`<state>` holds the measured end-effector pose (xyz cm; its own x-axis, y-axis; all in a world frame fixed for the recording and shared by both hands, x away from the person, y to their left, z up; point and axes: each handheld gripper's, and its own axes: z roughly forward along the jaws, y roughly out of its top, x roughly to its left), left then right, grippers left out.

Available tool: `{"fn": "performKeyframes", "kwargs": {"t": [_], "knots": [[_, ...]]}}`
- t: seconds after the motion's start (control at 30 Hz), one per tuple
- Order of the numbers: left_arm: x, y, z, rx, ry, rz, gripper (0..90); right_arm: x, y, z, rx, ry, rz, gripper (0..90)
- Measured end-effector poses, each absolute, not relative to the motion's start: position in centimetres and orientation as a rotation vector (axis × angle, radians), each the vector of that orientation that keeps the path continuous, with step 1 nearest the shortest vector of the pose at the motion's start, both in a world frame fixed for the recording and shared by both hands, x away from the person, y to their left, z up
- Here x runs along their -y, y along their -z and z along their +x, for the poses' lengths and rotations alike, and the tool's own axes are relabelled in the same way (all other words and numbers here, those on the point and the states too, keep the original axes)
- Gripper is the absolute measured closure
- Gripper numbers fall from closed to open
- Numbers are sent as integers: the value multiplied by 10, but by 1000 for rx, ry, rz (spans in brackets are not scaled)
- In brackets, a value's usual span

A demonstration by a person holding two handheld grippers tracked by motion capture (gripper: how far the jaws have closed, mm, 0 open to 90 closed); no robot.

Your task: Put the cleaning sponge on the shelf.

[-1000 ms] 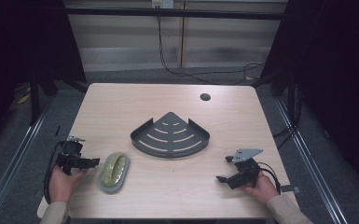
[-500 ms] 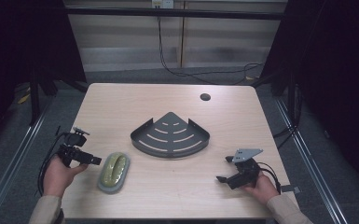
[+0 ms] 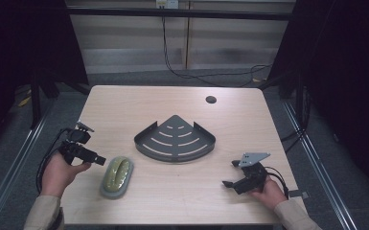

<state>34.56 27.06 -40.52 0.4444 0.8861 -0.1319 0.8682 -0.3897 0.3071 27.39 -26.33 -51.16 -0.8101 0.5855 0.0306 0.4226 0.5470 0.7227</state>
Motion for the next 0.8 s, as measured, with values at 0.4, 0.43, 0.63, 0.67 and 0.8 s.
{"fn": "performKeyframes", "kwargs": {"t": [0.4, 0.43, 0.63, 0.67, 0.8], "knots": [[-256, 395, 344, -1479, -37, 2401, 257, 263, 512, 274, -2568, -1114, 849, 114], [-256, 394, 344, -1474, -34, 2409, 257, 263, 512, 274, -2568, -1114, 849, 114], [-248, 390, 344, -1469, -10, 2417, 266, 263, 512, 274, -2568, -1113, 849, 114], [-246, 389, 344, -1467, -13, 2422, 267, 263, 512, 274, -2568, -1114, 850, 114], [-243, 388, 345, -1468, 4, 2431, 270, 263, 512, 274, -2568, -1113, 850, 114]]}}
